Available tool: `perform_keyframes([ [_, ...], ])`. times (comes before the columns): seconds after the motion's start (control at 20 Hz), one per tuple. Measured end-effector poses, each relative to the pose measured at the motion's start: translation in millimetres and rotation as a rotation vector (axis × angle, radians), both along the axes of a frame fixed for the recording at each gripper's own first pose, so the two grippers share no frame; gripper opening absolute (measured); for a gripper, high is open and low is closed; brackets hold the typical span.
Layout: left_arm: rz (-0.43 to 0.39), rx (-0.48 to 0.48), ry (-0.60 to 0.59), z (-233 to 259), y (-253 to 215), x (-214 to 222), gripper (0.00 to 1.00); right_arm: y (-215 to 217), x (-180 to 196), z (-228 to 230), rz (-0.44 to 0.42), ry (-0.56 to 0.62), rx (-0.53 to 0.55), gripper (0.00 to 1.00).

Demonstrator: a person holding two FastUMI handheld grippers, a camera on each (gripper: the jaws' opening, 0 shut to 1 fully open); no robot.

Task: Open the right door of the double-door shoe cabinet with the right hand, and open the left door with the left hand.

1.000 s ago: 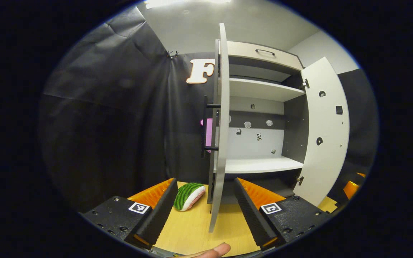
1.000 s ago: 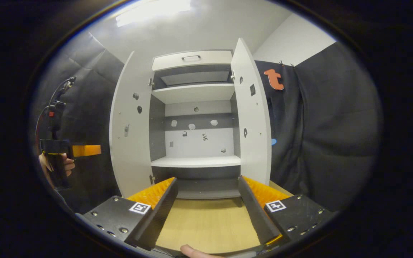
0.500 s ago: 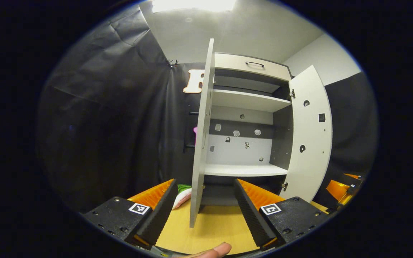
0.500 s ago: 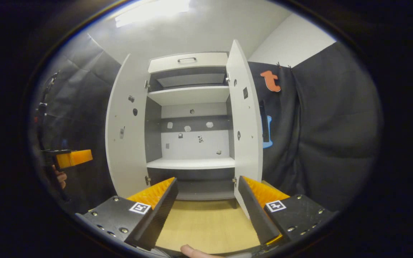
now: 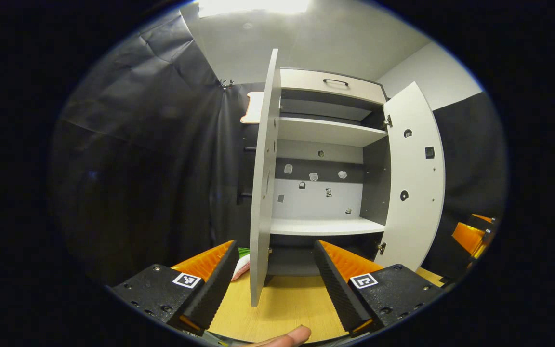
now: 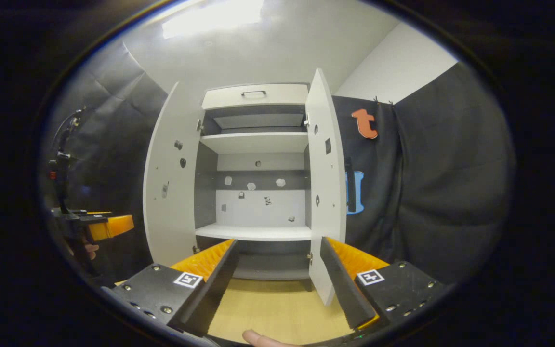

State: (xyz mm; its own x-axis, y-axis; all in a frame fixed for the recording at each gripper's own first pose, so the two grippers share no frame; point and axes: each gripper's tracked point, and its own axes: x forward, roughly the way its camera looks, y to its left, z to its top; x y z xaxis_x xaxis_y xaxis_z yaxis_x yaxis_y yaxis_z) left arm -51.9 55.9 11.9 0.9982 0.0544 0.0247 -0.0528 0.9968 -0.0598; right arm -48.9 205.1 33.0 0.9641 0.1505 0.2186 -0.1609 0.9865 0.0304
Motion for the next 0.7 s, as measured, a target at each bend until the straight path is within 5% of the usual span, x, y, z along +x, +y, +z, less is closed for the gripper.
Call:
perform_keyframes([
  [0.7, -0.029, 0.047, -0.049, 21, -16, 1, 0.96, -20, 12, 14, -0.017, -0.021, 0.031, 1.00],
])
